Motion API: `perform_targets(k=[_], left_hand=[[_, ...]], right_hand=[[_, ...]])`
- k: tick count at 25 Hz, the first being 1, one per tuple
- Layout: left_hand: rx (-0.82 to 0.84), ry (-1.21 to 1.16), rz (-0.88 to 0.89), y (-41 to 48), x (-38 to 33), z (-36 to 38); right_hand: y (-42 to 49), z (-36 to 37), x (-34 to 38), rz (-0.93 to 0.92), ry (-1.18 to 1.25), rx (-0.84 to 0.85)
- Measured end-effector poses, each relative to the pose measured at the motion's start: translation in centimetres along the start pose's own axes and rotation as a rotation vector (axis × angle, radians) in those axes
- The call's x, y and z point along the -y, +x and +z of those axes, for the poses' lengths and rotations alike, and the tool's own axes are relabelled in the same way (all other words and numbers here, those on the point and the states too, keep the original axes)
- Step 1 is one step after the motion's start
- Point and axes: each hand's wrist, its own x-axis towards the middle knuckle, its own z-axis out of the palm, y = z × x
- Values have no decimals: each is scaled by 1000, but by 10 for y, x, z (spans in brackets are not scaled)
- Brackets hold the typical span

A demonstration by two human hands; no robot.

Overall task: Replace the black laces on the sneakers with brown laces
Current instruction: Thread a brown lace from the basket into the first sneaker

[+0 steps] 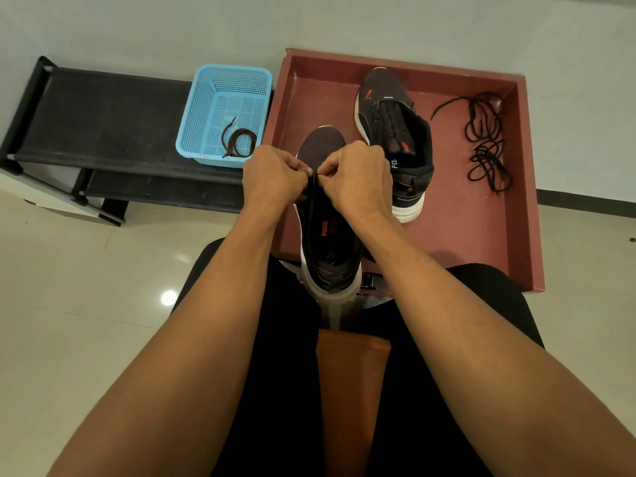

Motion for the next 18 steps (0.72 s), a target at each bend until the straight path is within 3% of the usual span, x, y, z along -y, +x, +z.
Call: perform_targets(k=[11, 14, 18], left_hand=[[25, 195, -18, -2, -2, -5], [28, 135, -64, 2, 2, -8], [-10, -120, -144, 4, 3, -12]], right_hand=[[-1, -3, -1, -39, 11, 55], [-2, -4, -1, -51, -18, 42], [-2, -7, -4, -42, -54, 37]])
